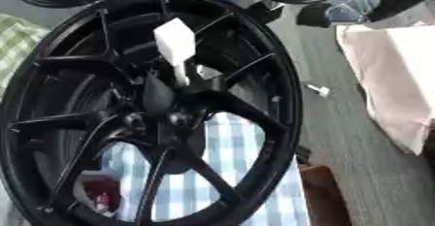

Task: Pull the pin out of the wheel hub.

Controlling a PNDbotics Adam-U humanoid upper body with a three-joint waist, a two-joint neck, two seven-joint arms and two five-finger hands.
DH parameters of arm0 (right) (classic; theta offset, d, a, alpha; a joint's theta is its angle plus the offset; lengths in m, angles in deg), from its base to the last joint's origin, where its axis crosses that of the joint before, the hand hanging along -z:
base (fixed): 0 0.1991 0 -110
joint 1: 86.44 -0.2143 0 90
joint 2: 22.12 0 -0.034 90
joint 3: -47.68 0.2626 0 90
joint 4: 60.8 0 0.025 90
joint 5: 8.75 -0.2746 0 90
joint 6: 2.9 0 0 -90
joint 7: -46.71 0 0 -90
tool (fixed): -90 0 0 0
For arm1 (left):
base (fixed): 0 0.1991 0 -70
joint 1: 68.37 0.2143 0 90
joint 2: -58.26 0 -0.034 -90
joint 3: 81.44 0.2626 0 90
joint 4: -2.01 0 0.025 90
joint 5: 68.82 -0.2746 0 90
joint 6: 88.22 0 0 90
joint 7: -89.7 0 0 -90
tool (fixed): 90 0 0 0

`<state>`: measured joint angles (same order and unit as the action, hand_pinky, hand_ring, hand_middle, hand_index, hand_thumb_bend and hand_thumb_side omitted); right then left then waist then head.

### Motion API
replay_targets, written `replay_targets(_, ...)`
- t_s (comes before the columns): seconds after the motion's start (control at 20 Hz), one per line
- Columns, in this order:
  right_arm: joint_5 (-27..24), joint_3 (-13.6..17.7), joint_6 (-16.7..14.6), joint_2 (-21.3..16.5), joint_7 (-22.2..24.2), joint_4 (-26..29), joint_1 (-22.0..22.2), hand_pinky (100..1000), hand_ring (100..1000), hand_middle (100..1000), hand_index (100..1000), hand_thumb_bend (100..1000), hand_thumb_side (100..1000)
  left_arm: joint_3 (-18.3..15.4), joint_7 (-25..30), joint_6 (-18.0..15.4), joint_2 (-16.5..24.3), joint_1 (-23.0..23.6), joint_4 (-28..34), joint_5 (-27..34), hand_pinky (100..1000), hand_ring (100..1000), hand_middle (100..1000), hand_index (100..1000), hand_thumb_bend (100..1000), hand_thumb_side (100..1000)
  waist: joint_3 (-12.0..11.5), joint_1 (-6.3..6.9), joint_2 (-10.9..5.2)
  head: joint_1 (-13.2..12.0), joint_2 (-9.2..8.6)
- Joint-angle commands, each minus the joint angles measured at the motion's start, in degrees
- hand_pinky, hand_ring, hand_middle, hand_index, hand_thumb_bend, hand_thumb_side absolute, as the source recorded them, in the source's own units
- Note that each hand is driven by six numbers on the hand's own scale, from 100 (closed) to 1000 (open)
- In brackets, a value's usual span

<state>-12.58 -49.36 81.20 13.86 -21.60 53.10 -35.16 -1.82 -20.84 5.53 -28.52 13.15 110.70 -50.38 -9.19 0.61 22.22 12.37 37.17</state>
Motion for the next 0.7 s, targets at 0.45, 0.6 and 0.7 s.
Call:
replay_targets(0.45, 5.0, -11.6, 1.8, 9.7, 14.2, -8.1, -17.5, 884, 766, 711, 769, 568, 334, 0.1, 0.5, 0.1, 2.1, 0.2, 0.3, 0.1, 672, 633, 647, 712, 538, 651, -0.4, -1.12, -3.7, 1.6, 1.58)
replay_targets(0.6, 6.3, -14.2, 1.3, 13.3, 16.6, -12.2, -21.3, 883, 765, 710, 768, 568, 334, 0.1, 0.5, 0.1, 2.1, 0.3, 0.3, 0.1, 672, 633, 647, 712, 539, 651, -0.5, -1.25, -4.01, 1.9, 1.84)
replay_targets(0.7, 7.0, -15.5, 1.0, 15.5, 17.7, -14.7, -23.2, 883, 764, 709, 768, 562, 338, 0.1, 0.6, 0.1, 2.0, 0.3, 0.3, 0.1, 672, 633, 647, 712, 533, 652, -0.5, -1.33, -4.14, 2.1, 2.01)
